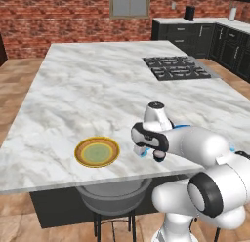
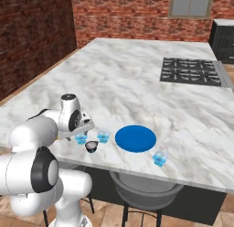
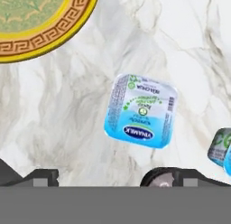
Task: Place two yogurt containers on each plate.
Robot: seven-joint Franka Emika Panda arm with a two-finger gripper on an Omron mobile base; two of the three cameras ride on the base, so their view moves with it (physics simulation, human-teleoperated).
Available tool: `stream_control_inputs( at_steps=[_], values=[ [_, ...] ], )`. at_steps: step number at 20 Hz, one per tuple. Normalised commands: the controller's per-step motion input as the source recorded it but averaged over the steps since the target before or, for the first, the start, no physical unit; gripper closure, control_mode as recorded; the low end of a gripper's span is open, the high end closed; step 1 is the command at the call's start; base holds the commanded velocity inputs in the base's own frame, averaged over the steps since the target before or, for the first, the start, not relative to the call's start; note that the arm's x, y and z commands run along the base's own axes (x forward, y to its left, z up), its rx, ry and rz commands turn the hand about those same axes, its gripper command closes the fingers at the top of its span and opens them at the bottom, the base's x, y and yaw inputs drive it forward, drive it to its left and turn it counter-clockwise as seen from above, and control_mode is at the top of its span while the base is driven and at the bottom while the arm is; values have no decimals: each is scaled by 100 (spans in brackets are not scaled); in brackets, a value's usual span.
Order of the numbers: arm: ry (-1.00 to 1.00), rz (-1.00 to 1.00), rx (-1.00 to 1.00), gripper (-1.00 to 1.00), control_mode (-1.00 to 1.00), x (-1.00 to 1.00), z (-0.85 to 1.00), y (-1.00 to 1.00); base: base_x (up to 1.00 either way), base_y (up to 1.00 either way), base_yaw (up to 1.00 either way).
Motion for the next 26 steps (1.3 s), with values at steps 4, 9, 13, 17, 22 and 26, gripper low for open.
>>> stream_control_inputs(
  at_steps=[4,9,13,17,22,26],
  values=[
    [0,-16,0,-100,-100,12,-10,0,0,0,0],
    [0,-18,0,-100,-100,7,-4,1,0,0,0],
    [0,-14,2,-100,-100,7,-7,0,0,0,0],
    [0,-6,0,-100,-100,12,-9,0,0,0,0],
    [0,0,0,-100,-100,11,-9,0,0,0,0],
    [0,2,0,-100,-100,9,-4,0,0,0,0]
  ],
)
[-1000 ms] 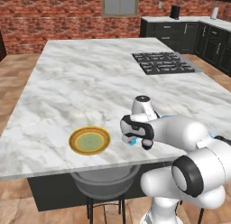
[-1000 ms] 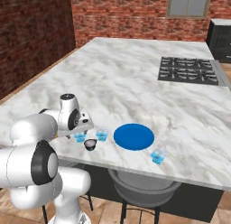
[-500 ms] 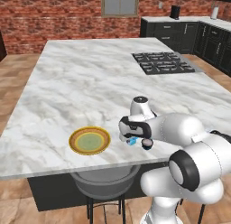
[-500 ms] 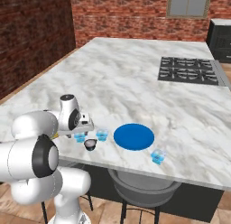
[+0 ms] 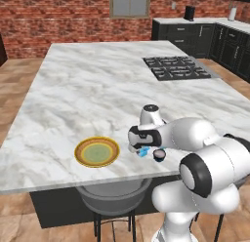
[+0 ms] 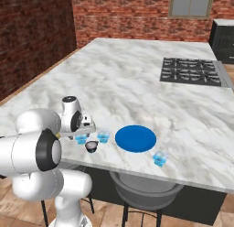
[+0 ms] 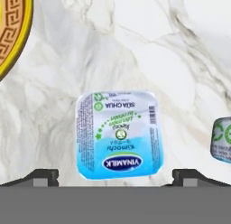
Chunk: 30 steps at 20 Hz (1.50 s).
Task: Place two yogurt containers on each plate.
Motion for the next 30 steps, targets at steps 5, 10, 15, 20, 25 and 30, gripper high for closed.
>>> stream_control_inputs(
  at_steps=[5,10,15,20,25,30],
  values=[
    [0,4,0,-100,-100,10,-4,0,0,0,0],
    [0,4,0,-100,-100,12,-8,0,0,0,0],
    [0,3,0,-100,-100,10,-10,0,0,0,0],
    [0,0,0,-100,-100,1,-8,1,0,0,0],
    [0,0,0,-100,-100,0,-10,6,0,0,0],
    [0,0,0,-100,-100,8,-10,11,0,0,0]
  ],
)
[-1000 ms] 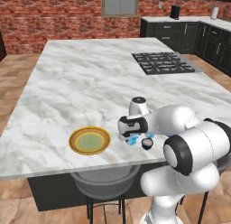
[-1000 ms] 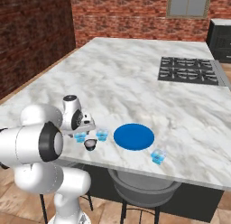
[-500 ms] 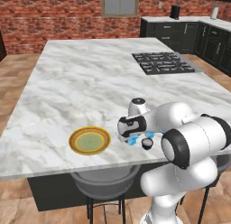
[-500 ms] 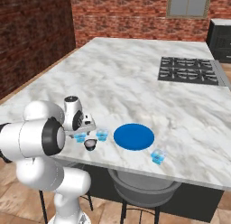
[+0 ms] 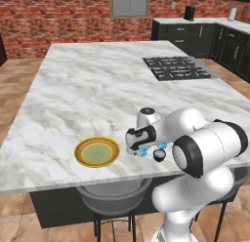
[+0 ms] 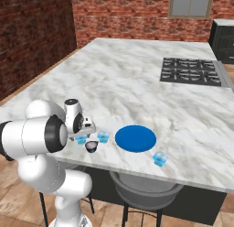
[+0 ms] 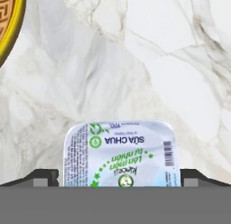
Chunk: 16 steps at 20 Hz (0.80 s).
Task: Place two yogurt containers on each plate.
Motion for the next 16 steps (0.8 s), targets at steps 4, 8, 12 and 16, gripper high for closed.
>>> stream_control_inputs(
  at_steps=[4,8,12,16],
  values=[
    [0,0,0,-100,-100,10,-5,8,0,0,0],
    [0,0,0,-100,-100,6,-3,0,0,0,0],
    [4,0,0,-100,-100,0,-8,0,0,0,0],
    [12,0,0,-100,-100,0,-16,0,0,0,0]
  ],
)
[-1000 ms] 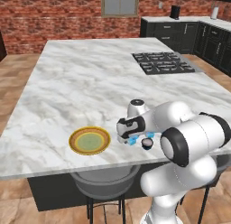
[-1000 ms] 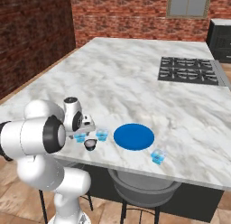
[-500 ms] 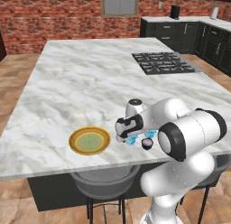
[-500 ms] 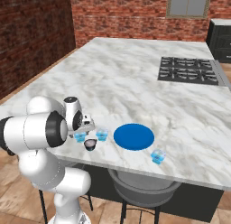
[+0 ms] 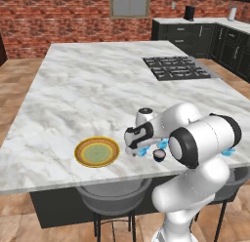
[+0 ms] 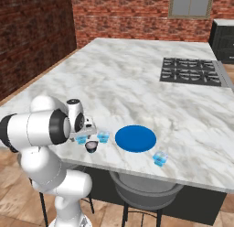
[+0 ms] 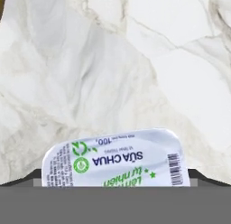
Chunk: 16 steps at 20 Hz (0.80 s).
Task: Place two yogurt containers on each plate.
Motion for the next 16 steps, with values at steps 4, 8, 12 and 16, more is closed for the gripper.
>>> stream_control_inputs(
  at_steps=[4,8,12,16],
  values=[
    [17,0,0,100,-100,0,-18,-2,0,0,0],
    [2,0,3,100,-100,-2,10,7,0,0,0],
    [-8,0,3,100,-100,-9,63,31,0,0,0],
    [-9,0,0,100,-100,-5,64,62,0,0,0]
  ],
)
